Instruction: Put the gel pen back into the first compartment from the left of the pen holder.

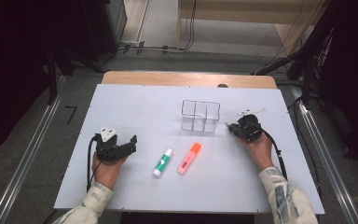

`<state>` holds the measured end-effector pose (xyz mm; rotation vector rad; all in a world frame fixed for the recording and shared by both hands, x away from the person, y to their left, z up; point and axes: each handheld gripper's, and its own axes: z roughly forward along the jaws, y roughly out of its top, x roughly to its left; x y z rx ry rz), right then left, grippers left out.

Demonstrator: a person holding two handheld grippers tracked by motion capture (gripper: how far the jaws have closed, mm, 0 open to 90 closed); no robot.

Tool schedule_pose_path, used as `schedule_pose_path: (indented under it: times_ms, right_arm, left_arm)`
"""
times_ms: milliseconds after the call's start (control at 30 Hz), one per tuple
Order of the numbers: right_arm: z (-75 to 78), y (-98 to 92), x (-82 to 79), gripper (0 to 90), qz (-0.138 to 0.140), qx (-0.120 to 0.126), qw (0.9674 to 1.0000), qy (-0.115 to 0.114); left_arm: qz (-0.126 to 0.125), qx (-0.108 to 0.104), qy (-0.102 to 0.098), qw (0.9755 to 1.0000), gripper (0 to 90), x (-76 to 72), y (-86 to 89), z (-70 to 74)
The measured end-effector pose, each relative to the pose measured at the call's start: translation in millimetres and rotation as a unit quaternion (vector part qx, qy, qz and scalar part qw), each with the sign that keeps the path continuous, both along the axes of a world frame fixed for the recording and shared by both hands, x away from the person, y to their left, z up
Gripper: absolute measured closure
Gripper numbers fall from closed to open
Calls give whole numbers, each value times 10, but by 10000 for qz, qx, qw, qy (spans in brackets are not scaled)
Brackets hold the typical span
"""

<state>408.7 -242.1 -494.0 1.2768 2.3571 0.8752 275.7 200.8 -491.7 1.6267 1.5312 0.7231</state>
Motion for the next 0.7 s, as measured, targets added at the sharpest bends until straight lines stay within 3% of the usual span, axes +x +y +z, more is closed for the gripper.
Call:
schedule_pose_path:
  times_ms: [333, 700]
  right_arm:
    - [23, -10, -31, 791, -82, 23, 10000, 37]
    - [209, -23, -145, 790, -73, 265, 9992, -306]
  left_arm:
    - [6, -28, -21, 10000, 189, -6, 3, 6]
    - [9, -11, -29, 10000, 186, -6, 4, 5]
